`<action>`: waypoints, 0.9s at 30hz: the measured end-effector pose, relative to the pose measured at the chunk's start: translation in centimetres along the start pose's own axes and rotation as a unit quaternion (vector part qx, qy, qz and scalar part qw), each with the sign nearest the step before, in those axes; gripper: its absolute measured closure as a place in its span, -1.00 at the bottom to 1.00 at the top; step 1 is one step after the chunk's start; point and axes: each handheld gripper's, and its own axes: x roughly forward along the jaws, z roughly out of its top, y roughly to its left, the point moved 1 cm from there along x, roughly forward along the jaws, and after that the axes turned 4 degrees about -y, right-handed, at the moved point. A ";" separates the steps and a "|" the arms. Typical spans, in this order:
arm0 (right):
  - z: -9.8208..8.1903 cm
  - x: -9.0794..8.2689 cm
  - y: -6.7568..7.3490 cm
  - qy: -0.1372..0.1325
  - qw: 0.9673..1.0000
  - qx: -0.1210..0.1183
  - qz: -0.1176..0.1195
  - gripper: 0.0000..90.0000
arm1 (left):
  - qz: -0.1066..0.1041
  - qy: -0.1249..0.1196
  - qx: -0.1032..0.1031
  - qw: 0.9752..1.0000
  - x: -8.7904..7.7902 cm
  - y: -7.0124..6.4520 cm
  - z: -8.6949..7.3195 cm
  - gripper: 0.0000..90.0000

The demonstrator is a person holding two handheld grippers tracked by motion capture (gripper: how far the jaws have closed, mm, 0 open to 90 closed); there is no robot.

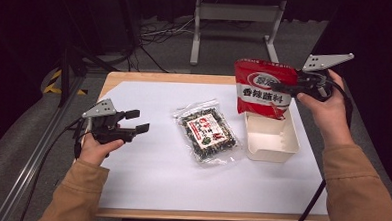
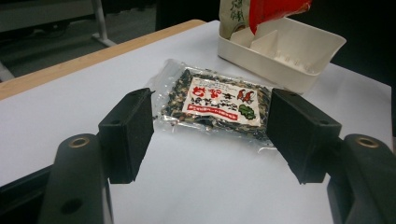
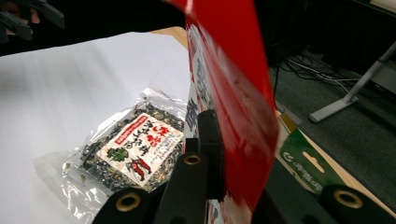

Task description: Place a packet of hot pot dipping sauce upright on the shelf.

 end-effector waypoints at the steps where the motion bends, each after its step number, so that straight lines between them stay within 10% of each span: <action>1: -0.2 -0.1 -0.4 0.000 1.000 0.002 -0.004 0.98 | 0.001 0.000 -0.001 1.000 0.0 0.0 -0.1 -0.28; 27: -2.8 -0.1 -3.6 0.025 0.999 0.015 -0.029 0.98 | 0.012 0.004 -0.010 1.000 -0.4 0.3 -0.9 -0.30</action>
